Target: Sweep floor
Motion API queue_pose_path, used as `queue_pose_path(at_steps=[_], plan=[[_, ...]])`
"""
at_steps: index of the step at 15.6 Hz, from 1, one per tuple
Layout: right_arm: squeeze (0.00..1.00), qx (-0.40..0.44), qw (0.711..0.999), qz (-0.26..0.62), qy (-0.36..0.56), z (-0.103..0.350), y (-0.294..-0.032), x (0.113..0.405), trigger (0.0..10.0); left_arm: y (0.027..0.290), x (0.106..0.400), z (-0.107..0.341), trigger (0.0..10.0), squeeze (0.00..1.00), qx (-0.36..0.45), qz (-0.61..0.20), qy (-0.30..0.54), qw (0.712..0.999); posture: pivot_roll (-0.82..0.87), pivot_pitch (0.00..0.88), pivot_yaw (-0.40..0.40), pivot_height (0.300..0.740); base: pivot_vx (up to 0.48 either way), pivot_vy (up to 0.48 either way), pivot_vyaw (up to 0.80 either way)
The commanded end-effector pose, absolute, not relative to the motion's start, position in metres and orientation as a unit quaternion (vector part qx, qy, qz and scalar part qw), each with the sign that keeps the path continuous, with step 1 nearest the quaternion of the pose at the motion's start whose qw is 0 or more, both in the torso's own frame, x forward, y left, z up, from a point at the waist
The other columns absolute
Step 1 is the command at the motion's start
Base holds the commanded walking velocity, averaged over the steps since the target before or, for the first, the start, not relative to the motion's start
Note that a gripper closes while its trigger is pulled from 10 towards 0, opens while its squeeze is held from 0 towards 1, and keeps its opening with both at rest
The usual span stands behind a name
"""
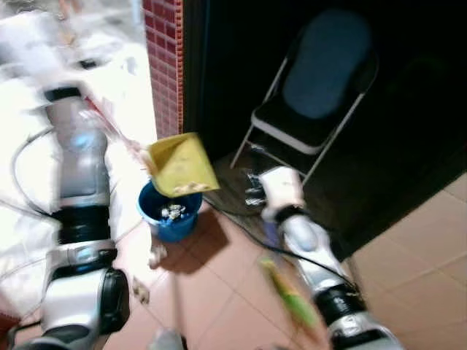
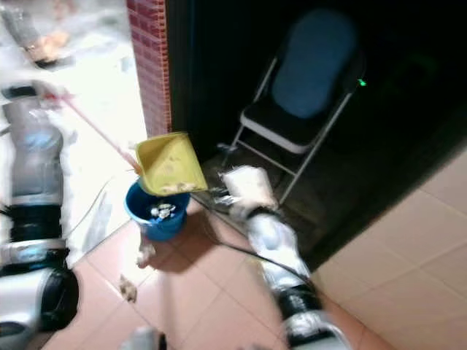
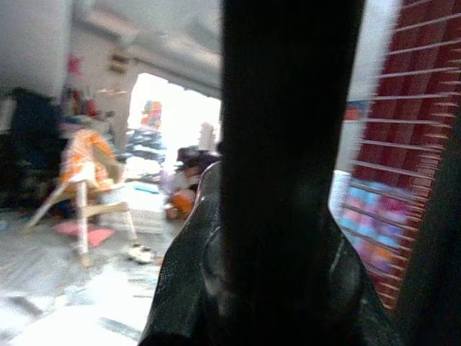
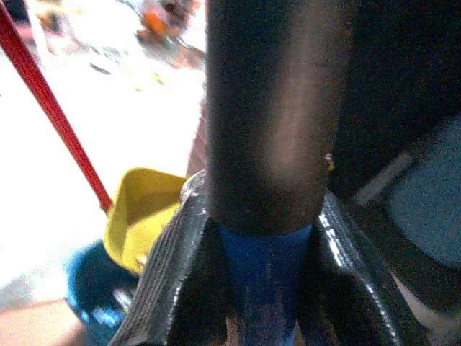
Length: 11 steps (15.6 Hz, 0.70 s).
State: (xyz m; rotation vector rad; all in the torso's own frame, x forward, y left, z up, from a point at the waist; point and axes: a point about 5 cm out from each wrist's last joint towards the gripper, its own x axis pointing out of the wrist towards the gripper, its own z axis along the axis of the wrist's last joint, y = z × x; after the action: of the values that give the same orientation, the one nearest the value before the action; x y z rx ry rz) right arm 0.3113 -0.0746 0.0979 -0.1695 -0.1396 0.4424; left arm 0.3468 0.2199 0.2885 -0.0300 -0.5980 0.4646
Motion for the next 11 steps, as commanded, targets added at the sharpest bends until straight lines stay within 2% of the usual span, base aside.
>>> queue_pose_path(at_steps=[1,2,8,11], plan=[[0.00,-0.081,0.971,0.208,-0.091,0.108,-0.085,0.315,10.0,0.204,0.341,0.313,10.0,0.00,-0.011,0.203,-0.352,0.914,0.02,0.000,-0.076,0.740,0.364,0.315,0.00],[0.00,-0.077,0.970,0.210,-0.092,0.108,-0.085,0.315,10.0,0.204,0.341,0.313,10.0,0.00,0.000,0.206,-0.355,0.912,0.02,0.000,-0.076,0.740,0.349,0.330,0.00],[0.00,-0.073,0.970,0.213,-0.087,0.106,-0.086,0.313,10.0,0.184,0.341,0.309,10.0,0.00,0.044,0.157,-0.371,0.914,0.02,0.000,-0.075,0.740,0.000,0.000,0.00],[0.00,-0.076,0.971,0.212,-0.085,0.105,-0.086,0.314,10.0,0.166,0.341,0.306,10.0,0.00,0.051,0.101,-0.376,0.920,0.02,0.000,-0.075,0.740,0.000,0.000,0.00]])
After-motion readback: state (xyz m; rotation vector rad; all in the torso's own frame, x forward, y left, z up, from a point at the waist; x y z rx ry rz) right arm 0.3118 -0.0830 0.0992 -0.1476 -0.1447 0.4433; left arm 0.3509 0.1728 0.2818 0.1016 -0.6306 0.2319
